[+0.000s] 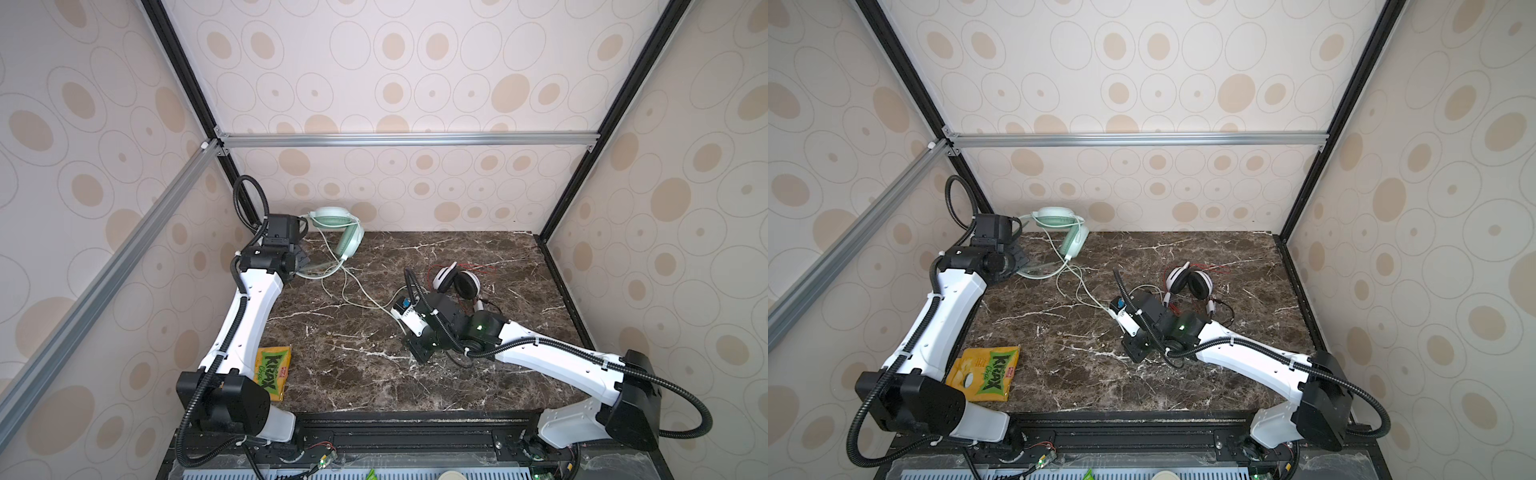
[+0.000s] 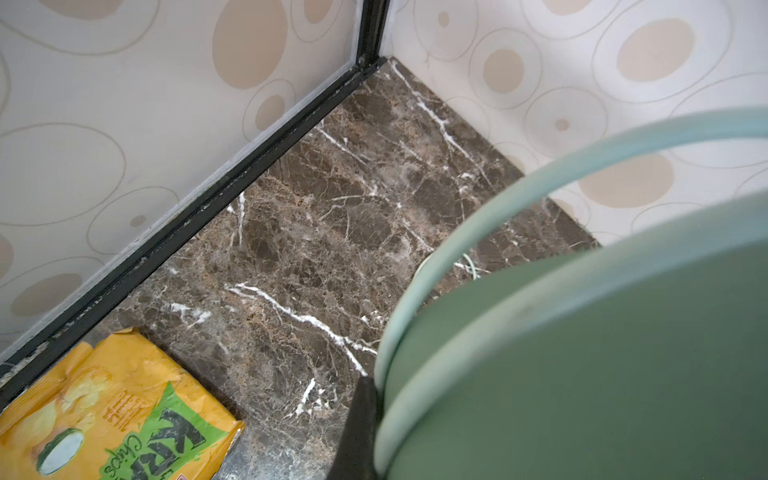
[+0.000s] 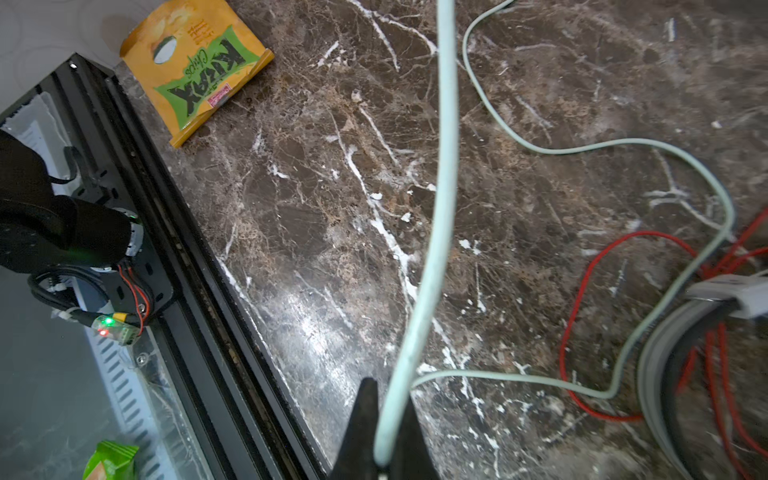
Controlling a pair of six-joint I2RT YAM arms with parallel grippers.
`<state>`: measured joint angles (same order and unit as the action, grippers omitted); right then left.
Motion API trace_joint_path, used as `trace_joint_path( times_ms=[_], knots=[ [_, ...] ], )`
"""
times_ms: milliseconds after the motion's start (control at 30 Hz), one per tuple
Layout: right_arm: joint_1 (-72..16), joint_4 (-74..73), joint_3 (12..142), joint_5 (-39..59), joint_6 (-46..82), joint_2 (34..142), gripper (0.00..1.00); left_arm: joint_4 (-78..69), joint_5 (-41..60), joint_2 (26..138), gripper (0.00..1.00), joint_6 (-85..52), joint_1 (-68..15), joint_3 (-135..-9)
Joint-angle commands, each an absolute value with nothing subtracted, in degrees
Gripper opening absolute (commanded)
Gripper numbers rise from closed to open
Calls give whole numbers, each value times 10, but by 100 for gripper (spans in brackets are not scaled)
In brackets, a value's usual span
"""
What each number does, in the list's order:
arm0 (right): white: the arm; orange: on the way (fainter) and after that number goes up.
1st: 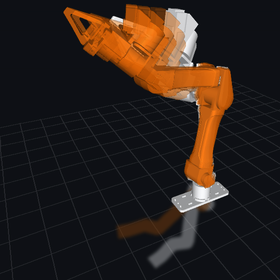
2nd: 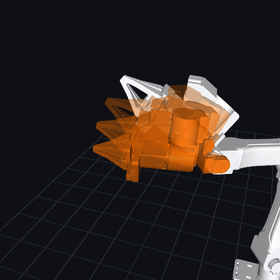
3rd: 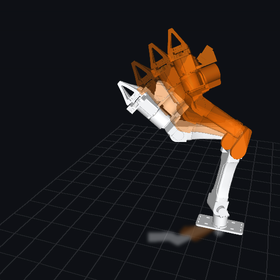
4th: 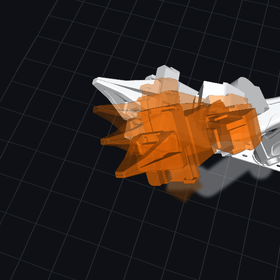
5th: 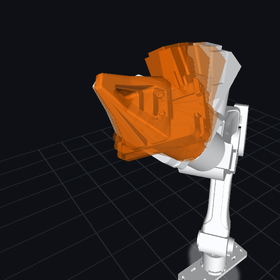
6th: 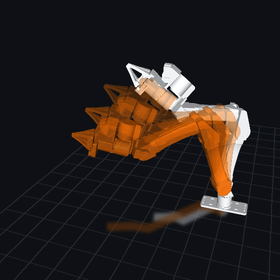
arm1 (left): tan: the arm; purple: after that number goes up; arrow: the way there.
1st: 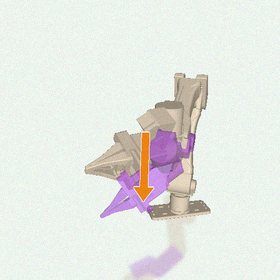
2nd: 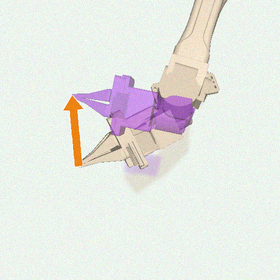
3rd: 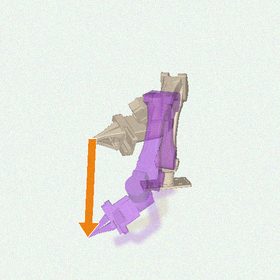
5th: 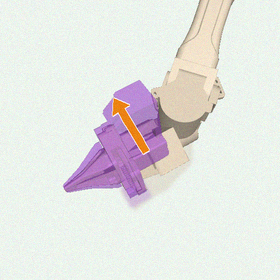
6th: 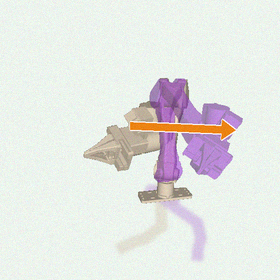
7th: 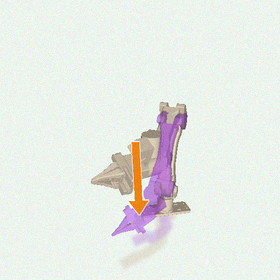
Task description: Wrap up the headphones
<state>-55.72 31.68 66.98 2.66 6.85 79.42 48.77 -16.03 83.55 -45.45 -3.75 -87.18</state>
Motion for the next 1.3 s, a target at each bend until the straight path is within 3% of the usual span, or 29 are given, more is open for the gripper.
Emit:
trace_joint_path(
  times_ms=[0, 200, 600, 867, 1067, 1267],
  knots=[
    [-562, 390, 726, -20, 21, 761, 0, 449, -178, 813, 0, -449, -35, -864],
    [-565, 475, 844, -13, -33, 770, 0, 458, -178, 825, 0, -409, -56, -815],
    [-580, 646, 1102, -31, -147, 901, 0, 459, -256, 853, 0, -387, -205, -744],
    [-578, 707, 1213, -129, -186, 973, 0, 402, -147, 834, 0, -311, -247, -703],
    [-547, 683, 1226, -116, -209, 995, 0, 366, -84, 800, 0, -260, -268, -655],
    [-542, 682, 1265, -103, -240, 1023, 0, 393, -100, 810, 0, -252, -290, -647]
  ],
)
